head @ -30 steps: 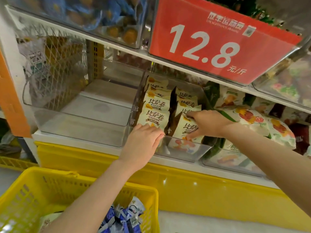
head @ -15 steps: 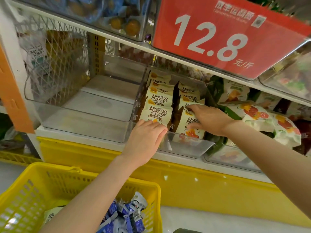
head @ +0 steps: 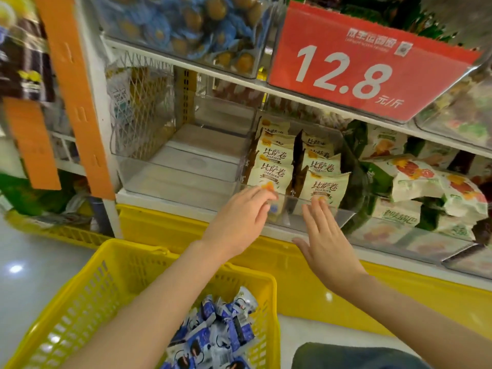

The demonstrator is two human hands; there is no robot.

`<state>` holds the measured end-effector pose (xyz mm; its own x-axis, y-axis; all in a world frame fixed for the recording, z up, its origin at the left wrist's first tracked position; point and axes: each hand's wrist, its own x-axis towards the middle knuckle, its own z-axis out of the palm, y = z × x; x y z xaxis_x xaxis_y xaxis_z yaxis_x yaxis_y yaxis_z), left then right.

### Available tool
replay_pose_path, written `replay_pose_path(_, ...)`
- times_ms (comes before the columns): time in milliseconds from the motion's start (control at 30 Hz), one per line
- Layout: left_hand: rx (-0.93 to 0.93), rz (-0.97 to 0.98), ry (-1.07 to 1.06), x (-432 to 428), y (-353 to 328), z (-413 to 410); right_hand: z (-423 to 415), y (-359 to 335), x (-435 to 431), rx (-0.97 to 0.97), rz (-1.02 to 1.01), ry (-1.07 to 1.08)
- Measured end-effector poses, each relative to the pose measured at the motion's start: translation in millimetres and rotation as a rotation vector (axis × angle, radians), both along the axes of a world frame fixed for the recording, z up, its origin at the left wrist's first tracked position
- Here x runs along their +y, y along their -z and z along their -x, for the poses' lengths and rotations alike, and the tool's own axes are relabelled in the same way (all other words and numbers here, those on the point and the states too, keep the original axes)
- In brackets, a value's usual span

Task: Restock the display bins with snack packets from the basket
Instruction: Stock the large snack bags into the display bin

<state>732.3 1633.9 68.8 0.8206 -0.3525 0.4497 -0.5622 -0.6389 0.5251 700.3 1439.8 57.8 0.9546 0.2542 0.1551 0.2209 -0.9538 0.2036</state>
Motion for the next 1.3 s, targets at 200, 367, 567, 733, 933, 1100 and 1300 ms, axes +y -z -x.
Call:
replay_pose_path(200, -0.058, 0.001, -0.307, 75.4, 38.1, 65.4, 33.3, 26.5, 75.2, 0.012, -0.219, -0.248)
replay_pose_path(367, 0.120, -0.012, -0.682, 172.6, 101.2, 96.6, 30.3, 92.1, 150.4, 0.332, -0.245, -0.315)
replay_pose_path(567, 0.540, 0.042, -0.981, 265.1, 175.2, 120.2, 35.4, 201.0, 213.1, 0.723, -0.308, -0.298)
replay_pose_path(733, 0.809, 0.183, -0.867, 279.7, 212.9, 128.3, 63.2, 278.0, 237.0, 1.062, -0.398, -0.141)
replay_pose_path(933, 0.689, 0.143, -0.866, 279.2, 220.9, 130.8, 67.8, 316.2, 260.3, 1.149, -0.651, 0.058)
replay_pose_path(1100, 0.649, 0.101, -0.875, 277.9, 220.9, 129.5, 49.9, 329.4, 272.2, 1.214, -0.722, 0.280)
replay_pose_path(1300, 0.639, 0.071, -0.891, 275.9, 220.4, 130.0, 45.7, 321.0, 272.6, 1.142, -0.751, 0.300)
